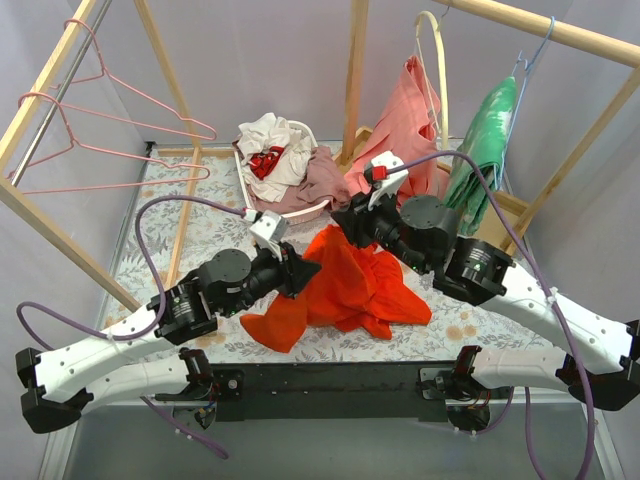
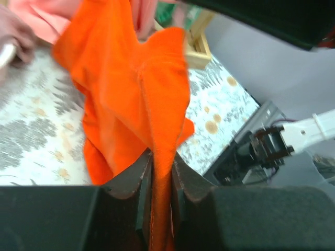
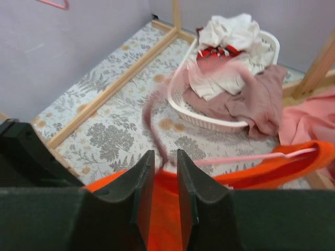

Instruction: Place the t-shirt on the hanger

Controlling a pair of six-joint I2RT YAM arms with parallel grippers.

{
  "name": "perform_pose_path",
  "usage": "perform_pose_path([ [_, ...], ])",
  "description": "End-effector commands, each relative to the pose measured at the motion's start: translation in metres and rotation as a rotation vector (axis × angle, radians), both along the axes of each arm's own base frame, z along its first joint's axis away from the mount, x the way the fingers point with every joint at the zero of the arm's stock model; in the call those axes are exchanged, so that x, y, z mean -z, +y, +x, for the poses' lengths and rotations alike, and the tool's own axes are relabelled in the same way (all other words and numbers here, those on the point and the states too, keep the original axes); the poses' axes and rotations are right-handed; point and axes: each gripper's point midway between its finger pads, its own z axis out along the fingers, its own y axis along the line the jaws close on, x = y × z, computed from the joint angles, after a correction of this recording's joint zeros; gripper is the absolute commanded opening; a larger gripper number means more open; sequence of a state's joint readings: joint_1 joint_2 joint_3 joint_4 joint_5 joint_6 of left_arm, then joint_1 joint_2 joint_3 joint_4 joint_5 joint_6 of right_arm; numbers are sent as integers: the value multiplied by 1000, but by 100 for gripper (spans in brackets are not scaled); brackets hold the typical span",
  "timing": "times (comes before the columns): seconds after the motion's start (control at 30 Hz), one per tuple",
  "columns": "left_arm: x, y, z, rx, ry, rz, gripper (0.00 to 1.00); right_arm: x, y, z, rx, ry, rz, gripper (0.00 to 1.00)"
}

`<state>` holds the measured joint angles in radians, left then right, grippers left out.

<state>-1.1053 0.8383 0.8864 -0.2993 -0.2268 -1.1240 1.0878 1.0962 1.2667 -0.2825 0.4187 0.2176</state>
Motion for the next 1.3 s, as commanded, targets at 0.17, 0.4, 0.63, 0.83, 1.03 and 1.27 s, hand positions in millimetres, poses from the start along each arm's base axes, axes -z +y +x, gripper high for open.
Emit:
perform_pose_path([
  [0.17,-25,16,14,-16,-156,39,0,-76,6,-24,-174,-135,98,64],
  [0.4,-29,21,8,-8,-164,-4,0,-60,-7,-21,-149,-81,108,68],
  [0.63,-24,19,2,17,-150,-17,0,-31,-19,-33,-171,-39,177,67],
  [0.83,-34,16,-5,63,-168,-34,0,-25,6,-20,-202,-65,150,67],
  [1.03,-34,13,-9,100,-176,-23,0,-26,13,9,-90,-102,162,53],
  [1.27,-39,16,-7,100,-184,38,4,-60,-15,32,107,-174,211,1],
])
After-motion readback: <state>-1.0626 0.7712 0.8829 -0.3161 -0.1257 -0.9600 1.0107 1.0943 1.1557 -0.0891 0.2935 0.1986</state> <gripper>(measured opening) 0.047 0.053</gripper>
